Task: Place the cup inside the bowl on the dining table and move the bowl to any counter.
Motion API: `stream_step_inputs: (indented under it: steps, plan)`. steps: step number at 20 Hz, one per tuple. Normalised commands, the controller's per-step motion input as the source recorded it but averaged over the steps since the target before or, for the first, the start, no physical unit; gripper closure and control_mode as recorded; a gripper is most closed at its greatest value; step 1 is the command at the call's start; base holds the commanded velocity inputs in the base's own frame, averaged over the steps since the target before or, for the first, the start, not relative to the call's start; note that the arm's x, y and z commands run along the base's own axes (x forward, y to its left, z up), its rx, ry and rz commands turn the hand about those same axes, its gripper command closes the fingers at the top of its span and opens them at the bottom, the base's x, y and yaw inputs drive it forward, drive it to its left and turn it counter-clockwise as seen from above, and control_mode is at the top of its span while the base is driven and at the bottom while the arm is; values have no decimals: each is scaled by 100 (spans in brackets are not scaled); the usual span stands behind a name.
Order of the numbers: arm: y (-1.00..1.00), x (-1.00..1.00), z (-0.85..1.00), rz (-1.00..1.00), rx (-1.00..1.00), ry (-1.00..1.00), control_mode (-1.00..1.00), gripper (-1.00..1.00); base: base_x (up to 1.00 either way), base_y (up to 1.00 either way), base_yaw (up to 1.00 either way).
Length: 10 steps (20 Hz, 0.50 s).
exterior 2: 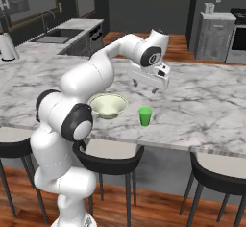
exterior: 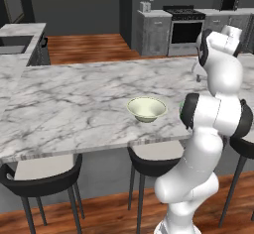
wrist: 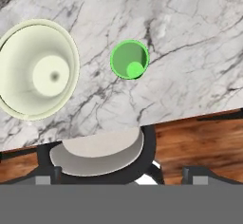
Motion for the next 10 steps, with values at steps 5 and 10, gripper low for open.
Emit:
stream_step_inputs:
  steps: [5,10]
  plan:
    - [0,35,-4,0,0,0,-100,-100,0,0,0]
    - [-1,32,-1,0,0,0,-100,-100,0,0,0]
